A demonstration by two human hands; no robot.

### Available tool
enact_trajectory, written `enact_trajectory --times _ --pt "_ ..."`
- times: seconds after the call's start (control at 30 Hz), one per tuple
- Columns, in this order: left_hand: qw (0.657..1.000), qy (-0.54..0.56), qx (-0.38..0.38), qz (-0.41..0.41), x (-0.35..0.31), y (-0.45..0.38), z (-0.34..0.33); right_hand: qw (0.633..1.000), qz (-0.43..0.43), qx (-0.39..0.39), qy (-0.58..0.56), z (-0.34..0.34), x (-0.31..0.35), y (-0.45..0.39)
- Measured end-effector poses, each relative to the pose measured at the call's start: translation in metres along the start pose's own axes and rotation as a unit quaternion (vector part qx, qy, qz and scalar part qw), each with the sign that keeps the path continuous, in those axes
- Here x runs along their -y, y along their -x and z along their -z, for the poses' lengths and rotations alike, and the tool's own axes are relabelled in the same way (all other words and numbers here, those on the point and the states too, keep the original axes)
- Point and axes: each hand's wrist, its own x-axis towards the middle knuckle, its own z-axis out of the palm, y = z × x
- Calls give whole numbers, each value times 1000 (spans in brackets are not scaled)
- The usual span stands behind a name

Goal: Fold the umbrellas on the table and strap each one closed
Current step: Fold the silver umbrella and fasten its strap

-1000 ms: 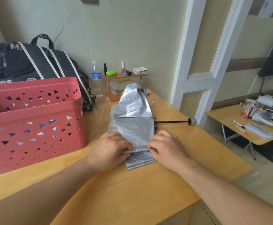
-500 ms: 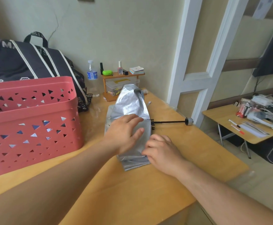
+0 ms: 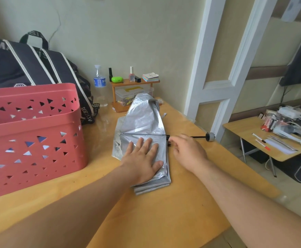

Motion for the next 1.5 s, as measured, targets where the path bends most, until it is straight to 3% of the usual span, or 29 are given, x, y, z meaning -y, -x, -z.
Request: enact_trajectory --times 0.17,0.3,0.43,0.5,0.57,0.6,0.67,0.77,0.9,1.07,1.13,1.23,1.3,1.4,1.5 --pt "1000 -6 19 -3 -2 1 3 992 32 31 121 -18 -2 -27" --pt "997 -21 71 -3 -6 5 -5 991 17 15 133 -28 -7 -39" --pt "996 -18 85 1 -10 6 -7 992 -32 48 112 -29 -2 -47" --pt "996 -15 87 5 -11 6 -7 996 -54 10 66 -24 3 -48" --pt "996 -1 86 7 -11 6 -8 998 -18 -55 3 -20 19 -44" --pt "997 7 80 5 -12 7 -8 998 15 -47 -31 -19 29 -39" --pt "998 21 61 3 -13 10 -8 993 32 71 -94 -23 43 -28" --pt "998 35 57 17 -13 21 -6 974 14 218 -53 -36 34 -15" --pt "995 58 68 46 -5 52 -7 970 32 241 -6 -43 23 -5" --pt "990 33 139 -2 21 86 18 965 50 256 -16 -39 25 1" --pt "991 89 95 11 29 77 34 963 57 264 -19 -38 25 2" --pt "992 73 -102 7 33 45 41 968 57 243 -33 -37 24 4" --pt "987 67 -141 -24 27 24 38 969 61 236 -34 -35 24 6" --pt "997 15 -69 -6 19 10 27 962 80 260 14 -34 24 10" --pt "999 -28 33 25 20 12 4 951 32 303 52 -19 9 11"
